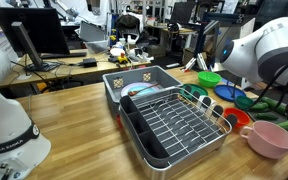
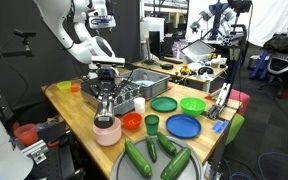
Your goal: Pour the contents of the jug into the pink mug
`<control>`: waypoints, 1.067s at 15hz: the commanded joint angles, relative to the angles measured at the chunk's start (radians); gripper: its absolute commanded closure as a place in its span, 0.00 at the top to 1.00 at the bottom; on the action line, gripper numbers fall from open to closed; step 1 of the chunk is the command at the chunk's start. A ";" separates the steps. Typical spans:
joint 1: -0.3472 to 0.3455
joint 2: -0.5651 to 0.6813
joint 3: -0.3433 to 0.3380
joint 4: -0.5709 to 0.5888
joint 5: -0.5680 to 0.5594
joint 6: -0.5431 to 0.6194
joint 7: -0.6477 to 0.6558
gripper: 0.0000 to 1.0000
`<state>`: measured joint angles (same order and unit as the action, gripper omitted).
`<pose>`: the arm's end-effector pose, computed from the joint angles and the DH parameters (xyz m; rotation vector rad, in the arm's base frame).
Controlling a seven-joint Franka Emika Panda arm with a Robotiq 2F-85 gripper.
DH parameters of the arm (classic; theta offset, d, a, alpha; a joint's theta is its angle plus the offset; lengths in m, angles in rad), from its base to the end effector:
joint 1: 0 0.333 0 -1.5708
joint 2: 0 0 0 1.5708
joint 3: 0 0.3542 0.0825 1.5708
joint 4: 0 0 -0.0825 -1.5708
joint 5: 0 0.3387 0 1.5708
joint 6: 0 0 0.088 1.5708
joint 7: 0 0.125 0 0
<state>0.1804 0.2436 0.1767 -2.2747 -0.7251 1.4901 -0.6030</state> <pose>0.4011 0.0554 0.3072 1.7933 1.4135 -1.3363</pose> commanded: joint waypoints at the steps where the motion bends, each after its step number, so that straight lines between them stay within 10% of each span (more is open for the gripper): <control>1: 0.004 0.051 0.015 0.047 -0.044 -0.084 0.004 0.04; 16: 0.065 0.184 0.071 0.131 -0.142 -0.281 0.056 0.04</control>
<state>0.2425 0.3940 0.2350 -2.1682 -0.8297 1.2786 -0.5632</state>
